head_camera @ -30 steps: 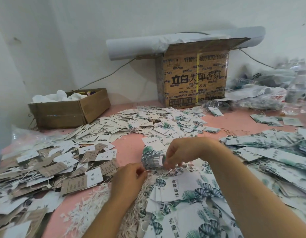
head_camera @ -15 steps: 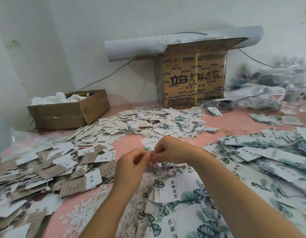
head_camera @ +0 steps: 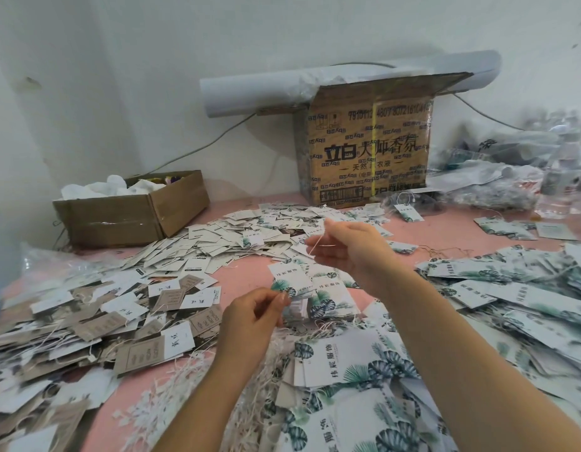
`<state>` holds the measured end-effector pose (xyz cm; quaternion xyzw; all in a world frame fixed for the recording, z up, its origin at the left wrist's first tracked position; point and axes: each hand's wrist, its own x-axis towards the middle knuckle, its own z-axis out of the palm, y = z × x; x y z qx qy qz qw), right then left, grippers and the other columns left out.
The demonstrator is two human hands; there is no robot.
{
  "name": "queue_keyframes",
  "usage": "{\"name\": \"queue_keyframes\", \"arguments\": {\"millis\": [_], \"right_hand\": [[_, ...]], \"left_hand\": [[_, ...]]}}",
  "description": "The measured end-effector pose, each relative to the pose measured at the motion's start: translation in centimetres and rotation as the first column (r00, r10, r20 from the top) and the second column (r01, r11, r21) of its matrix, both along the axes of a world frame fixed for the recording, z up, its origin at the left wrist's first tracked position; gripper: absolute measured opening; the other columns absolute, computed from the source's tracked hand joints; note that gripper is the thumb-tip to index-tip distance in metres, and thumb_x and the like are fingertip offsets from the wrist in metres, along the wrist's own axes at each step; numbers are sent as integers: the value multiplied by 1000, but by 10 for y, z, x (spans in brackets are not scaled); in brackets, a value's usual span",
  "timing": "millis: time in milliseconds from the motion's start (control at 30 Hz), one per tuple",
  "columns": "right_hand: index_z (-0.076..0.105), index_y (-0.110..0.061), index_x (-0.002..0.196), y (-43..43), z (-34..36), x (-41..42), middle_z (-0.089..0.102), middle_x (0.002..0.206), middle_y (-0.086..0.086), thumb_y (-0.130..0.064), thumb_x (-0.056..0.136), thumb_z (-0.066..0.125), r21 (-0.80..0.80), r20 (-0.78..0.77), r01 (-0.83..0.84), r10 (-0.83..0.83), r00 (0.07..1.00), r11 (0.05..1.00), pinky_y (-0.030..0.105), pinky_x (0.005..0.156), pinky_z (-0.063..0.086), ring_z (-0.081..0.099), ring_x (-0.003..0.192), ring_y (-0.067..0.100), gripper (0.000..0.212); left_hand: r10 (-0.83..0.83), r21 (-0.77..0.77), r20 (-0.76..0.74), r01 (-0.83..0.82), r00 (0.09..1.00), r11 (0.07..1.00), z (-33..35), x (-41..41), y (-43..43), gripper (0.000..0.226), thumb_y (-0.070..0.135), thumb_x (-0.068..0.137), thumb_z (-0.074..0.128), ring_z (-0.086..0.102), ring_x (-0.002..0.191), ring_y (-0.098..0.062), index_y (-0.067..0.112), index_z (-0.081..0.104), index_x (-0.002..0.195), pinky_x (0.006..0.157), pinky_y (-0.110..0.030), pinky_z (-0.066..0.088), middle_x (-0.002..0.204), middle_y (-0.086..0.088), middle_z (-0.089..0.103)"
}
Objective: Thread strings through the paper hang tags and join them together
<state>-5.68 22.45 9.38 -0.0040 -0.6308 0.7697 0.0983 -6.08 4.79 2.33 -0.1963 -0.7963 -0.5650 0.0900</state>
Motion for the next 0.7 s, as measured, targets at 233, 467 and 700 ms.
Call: {"name": "queue_keyframes", "arguments": {"millis": [233, 467, 700], "right_hand": [[37, -13, 63, 6, 2, -1, 42, 45, -2, -20, 98, 43, -486, 56, 92, -74, 996, 869, 19, 39, 35, 33, 38, 10, 36], [49, -12, 86, -1, -16, -5, 43, 62, 0, -13, 90, 55, 242, 95, 225, -254, 963, 944, 17, 33, 25, 29, 41, 7, 8], [53, -26, 125, -11, -37, -5, 59, 91, -1, -25, 91, 56, 630, 208, -52, -104, 973, 775, 11, 28, 23, 32, 29, -1, 35]], "left_hand": [[-32, -26, 4, 32, 999, 999, -5, -2, 0, 12, 22, 89, 59, 49, 47, 4, 26, 67, 81, 56, -17, 38, 48, 15, 57], [34, -212, -143, -64, 989, 975, -10, -2, 3, 19, 32, 91, 52, 51, 83, 1, 23, 66, 102, 70, -7, 38, 92, 16, 56], [52, -472, -179, -132, 983, 872, -21, -8, 0, 46, 48, 95, 34, 20, 127, -6, 41, 31, 140, 96, -28, 23, 125, 30, 27]]}}
